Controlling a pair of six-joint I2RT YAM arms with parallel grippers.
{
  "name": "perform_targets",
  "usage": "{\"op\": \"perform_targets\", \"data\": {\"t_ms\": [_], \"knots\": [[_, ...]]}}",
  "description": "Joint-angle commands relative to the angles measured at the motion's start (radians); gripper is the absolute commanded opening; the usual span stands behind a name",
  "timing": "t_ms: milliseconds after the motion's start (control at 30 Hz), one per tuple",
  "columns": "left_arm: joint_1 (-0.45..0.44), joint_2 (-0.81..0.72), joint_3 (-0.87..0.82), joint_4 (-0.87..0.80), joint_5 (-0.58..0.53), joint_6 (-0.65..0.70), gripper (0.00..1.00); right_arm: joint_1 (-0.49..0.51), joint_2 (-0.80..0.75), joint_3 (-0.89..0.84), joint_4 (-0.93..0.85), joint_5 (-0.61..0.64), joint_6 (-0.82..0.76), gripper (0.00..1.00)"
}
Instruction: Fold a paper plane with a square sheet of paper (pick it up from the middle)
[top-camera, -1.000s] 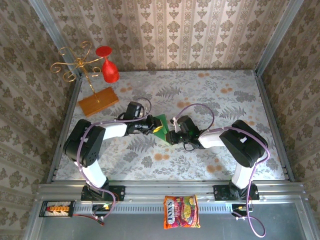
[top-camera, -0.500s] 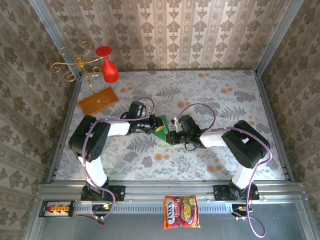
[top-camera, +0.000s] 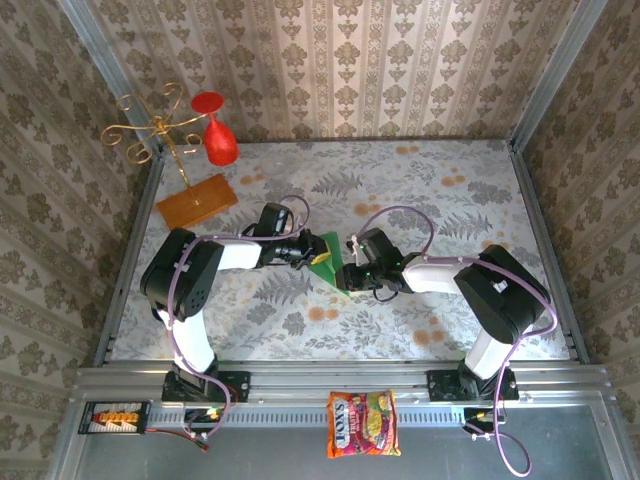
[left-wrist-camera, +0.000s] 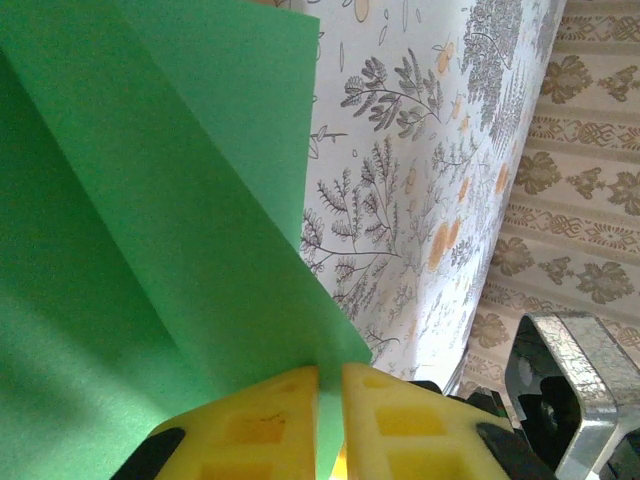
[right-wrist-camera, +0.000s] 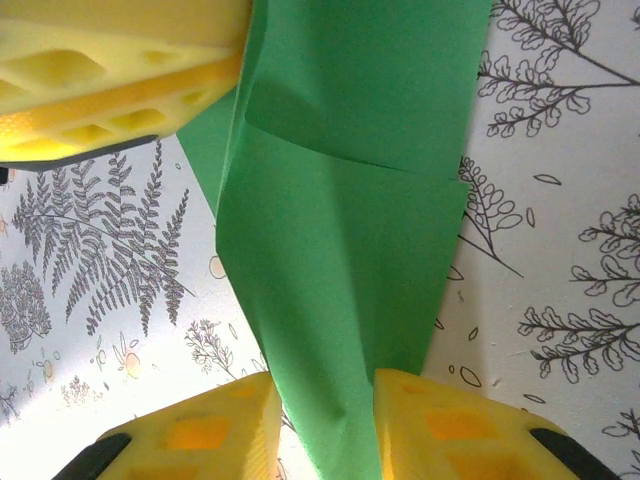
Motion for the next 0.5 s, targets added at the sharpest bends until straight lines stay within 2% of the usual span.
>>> {"op": "perform_targets", "data": {"t_ms": [0, 467], "knots": [[-0.008, 0.01, 0.032, -0.013, 0.024, 0.031, 0.14, -0.005, -0.004, 0.023, -0.044, 0.008, 0.013, 0.3], [-0.014, 0.034, 0.081, -0.042, 0.017, 0.014, 0.13, 0.001, 0.032, 0.018, -0.056, 0.054, -0.006, 0.29]]}}
